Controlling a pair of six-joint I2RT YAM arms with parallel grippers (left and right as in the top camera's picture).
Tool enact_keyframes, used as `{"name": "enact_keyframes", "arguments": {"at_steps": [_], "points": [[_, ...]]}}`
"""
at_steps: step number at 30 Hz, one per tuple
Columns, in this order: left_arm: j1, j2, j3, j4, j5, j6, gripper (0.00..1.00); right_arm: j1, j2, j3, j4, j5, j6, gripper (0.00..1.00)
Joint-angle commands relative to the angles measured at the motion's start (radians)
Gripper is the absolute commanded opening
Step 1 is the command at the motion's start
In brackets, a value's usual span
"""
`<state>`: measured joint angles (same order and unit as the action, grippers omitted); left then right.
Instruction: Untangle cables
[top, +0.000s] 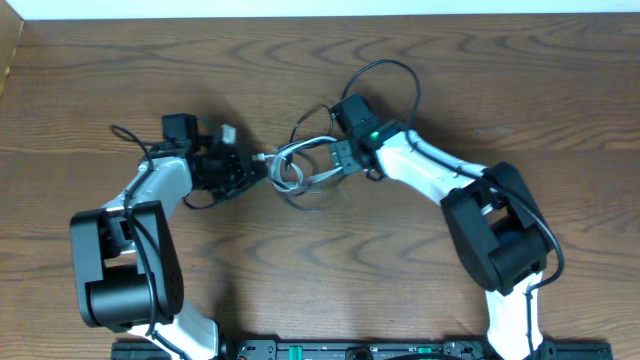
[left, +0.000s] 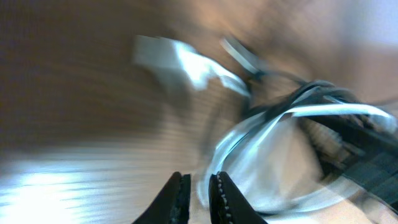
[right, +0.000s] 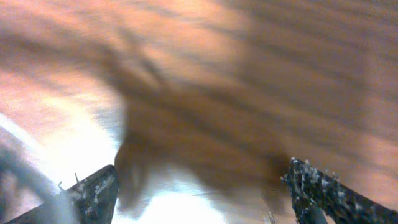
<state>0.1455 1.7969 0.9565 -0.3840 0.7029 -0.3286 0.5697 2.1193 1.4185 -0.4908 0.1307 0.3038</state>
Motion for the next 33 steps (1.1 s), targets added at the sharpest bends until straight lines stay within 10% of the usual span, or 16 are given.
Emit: {"name": "enact_keyframes", "arguments": {"at_steps": [1, 12, 33], "points": [[0.041, 0.0, 0.018, -0.008, -0.249, -0.078, 0.22, -0.07, 0.058, -0.048, -0.033, 0.02, -0.015, 0.85], [0.03, 0.0, 0.018, 0.001, -0.18, -0.072, 0.46, -0.064, 0.057, -0.045, 0.028, -0.348, -0.123, 0.79], [0.028, 0.0, 0.018, 0.003, -0.179, -0.07, 0.48, -0.067, -0.185, -0.019, 0.053, -0.381, -0.069, 0.57]]}}
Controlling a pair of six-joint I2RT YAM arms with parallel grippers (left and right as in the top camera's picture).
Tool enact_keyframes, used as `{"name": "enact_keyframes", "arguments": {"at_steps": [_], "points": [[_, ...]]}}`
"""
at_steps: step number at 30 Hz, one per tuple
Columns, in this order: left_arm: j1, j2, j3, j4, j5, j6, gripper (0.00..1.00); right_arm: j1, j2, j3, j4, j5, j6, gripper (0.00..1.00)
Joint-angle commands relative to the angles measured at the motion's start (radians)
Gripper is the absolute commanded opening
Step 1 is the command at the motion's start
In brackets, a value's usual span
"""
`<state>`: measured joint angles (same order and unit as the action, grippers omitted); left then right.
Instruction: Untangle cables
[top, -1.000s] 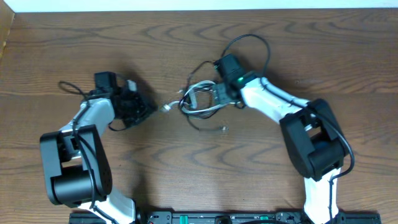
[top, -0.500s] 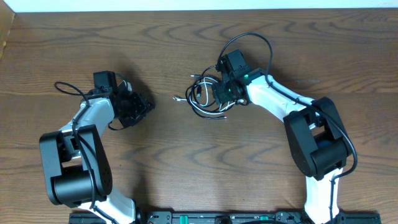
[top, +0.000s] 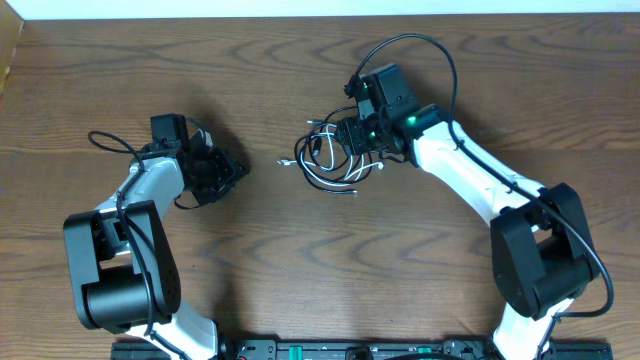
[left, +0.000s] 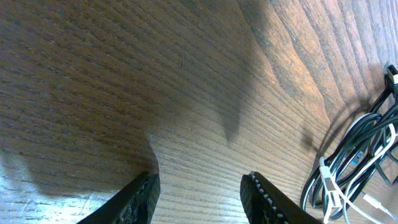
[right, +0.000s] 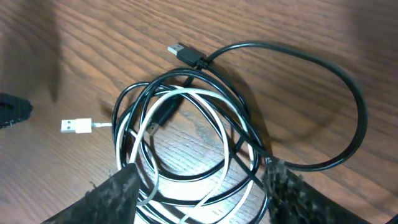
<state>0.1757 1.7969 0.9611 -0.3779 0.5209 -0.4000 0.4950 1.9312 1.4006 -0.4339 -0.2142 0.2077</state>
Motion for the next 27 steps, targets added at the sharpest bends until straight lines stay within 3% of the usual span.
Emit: {"name": "enact_keyframes", "arguments": {"at_steps": [1, 9, 19, 27], "points": [[-0.002, 0.0, 0.013, -0.003, 0.003, 0.002, 0.48, 0.01, 0.003, -0.001, -0.001, -0.061, 0.027, 0.55], [-0.002, 0.0, 0.013, -0.007, 0.003, 0.001, 0.48, 0.043, 0.016, -0.001, 0.024, -0.139, 0.114, 0.36], [-0.002, 0.0, 0.013, -0.006, 0.003, 0.001, 0.48, 0.074, 0.106, -0.001, 0.099, -0.132, 0.121, 0.49], [-0.002, 0.0, 0.013, -0.006, 0.018, -0.006, 0.48, 0.065, 0.135, -0.001, 0.206, -0.13, 0.122, 0.52]]}}
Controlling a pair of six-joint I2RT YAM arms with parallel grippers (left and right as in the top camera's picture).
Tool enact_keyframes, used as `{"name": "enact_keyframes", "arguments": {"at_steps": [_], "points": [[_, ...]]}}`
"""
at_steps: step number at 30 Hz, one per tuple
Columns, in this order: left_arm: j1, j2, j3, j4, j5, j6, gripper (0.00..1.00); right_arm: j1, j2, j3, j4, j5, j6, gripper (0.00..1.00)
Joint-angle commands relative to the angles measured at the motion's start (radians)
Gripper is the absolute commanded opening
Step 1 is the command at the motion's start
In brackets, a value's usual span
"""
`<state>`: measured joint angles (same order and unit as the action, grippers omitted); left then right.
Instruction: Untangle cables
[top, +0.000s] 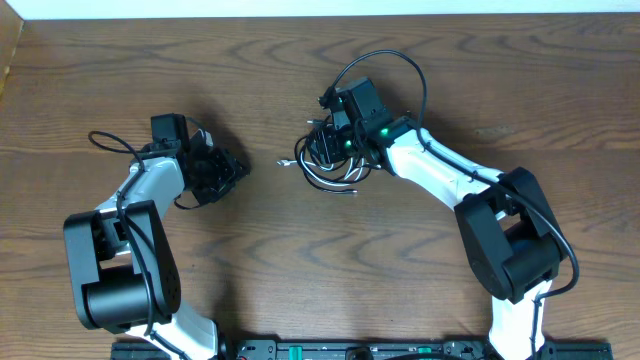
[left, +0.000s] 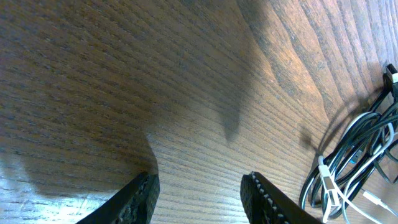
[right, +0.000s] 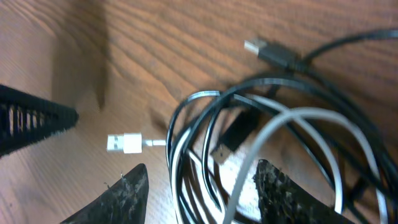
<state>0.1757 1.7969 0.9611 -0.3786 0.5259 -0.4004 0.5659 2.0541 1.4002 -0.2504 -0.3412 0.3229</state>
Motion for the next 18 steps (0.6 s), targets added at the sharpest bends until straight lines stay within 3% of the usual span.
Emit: {"name": "enact_keyframes", "arguments": {"at_steps": [1, 7, 12, 18], "points": [[-0.002, 0.0, 0.013, -0.005, 0.013, -0.006, 0.48, -0.009, 0.013, -0.001, 0.033, -0.01, 0.015, 0.52], [-0.002, 0.0, 0.013, -0.005, 0.013, -0.006, 0.48, -0.044, 0.04, -0.001, 0.1, -0.181, 0.047, 0.44], [-0.002, 0.0, 0.013, -0.005, 0.013, -0.006, 0.48, -0.077, 0.099, -0.001, 0.14, -0.354, 0.047, 0.43], [-0.002, 0.0, 0.013, -0.005, 0.013, -0.006, 0.48, -0.118, 0.203, -0.001, 0.304, -0.648, 0.1, 0.42]]}}
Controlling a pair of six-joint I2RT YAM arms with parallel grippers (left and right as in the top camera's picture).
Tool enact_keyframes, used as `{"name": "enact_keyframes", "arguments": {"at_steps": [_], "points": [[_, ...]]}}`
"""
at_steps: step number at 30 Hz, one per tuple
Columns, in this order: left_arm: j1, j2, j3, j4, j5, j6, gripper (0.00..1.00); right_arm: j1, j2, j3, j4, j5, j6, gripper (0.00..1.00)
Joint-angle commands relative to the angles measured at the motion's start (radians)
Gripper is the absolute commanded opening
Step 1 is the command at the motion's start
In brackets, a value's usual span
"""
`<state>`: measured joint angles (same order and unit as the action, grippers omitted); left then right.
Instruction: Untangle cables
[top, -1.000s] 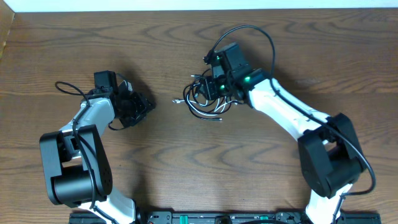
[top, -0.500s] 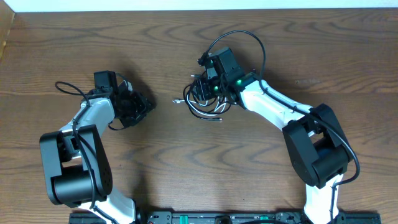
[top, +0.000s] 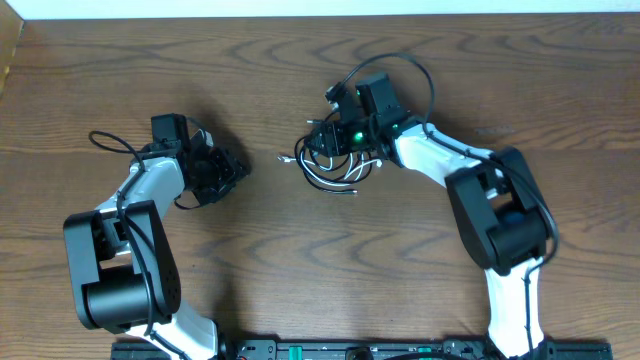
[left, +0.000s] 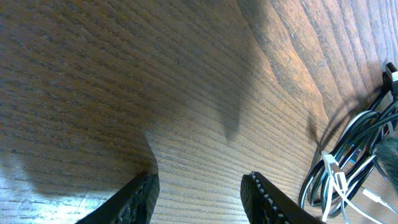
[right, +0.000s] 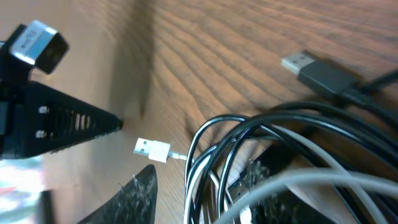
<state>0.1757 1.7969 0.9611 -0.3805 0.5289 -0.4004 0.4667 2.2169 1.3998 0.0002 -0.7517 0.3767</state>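
Note:
A tangle of black and white cables lies on the wooden table, right of centre. My right gripper is down on its left side, open, with several black and white strands between the fingers. A white connector sticks out to the left and a black USB plug lies at the back. My left gripper stands open and empty near the table surface, well left of the bundle.
Bare wood runs between the two grippers and in front of them. The left gripper's fingers show at the left of the right wrist view. A pale wall edge runs along the far side of the table.
My right gripper has come lower and closer onto the left side of the bundle, so strands now lie between its fingers. The left gripper and the bundle have not moved.
First both grippers were at the bundle in the middle, the left nearly shut by a white cable. Then the left stood open off to the left and the bundle lay under my open right gripper. The right then shifted to its left side, now lower.

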Motion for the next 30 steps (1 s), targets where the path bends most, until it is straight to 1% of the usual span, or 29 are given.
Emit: {"name": "enact_keyframes", "arguments": {"at_steps": [1, 3, 4, 6, 7, 8, 9, 12, 15, 20, 30], "points": [[-0.002, 0.0, 0.013, -0.003, 0.01, -0.006, 0.48, -0.023, 0.048, 0.0, 0.085, -0.277, 0.064, 0.42], [-0.002, 0.0, 0.013, -0.003, 0.01, -0.006, 0.48, -0.032, 0.056, 0.0, 0.113, -0.301, 0.094, 0.45], [-0.002, 0.0, 0.013, -0.003, 0.01, -0.005, 0.48, -0.037, 0.056, 0.0, 0.113, -0.301, 0.103, 0.5], [-0.002, 0.0, 0.013, -0.003, 0.011, -0.005, 0.48, -0.05, 0.053, 0.0, 0.123, -0.303, 0.119, 0.48], [-0.002, 0.0, 0.013, -0.004, 0.017, -0.005, 0.48, -0.058, 0.053, 0.0, 0.124, -0.306, 0.128, 0.41], [-0.002, 0.0, 0.013, -0.004, 0.024, -0.005, 0.48, -0.066, 0.053, 0.0, 0.125, -0.323, 0.135, 0.24], [-0.002, 0.0, 0.013, -0.003, 0.034, -0.005, 0.48, -0.074, 0.053, 0.0, 0.132, -0.344, 0.148, 0.01], [-0.002, 0.0, 0.013, -0.003, 0.04, -0.005, 0.48, -0.094, 0.051, 0.0, 0.192, -0.447, 0.15, 0.01], [-0.002, 0.0, 0.013, -0.003, 0.04, -0.005, 0.48, -0.099, 0.032, 0.0, 0.236, -0.489, 0.15, 0.01], [-0.002, 0.0, 0.013, -0.003, 0.041, -0.001, 0.48, -0.087, -0.057, 0.0, 0.236, -0.481, 0.121, 0.01], [-0.002, 0.0, 0.013, -0.004, 0.047, 0.01, 0.49, -0.046, -0.299, 0.0, 0.236, -0.428, 0.027, 0.01]]}}
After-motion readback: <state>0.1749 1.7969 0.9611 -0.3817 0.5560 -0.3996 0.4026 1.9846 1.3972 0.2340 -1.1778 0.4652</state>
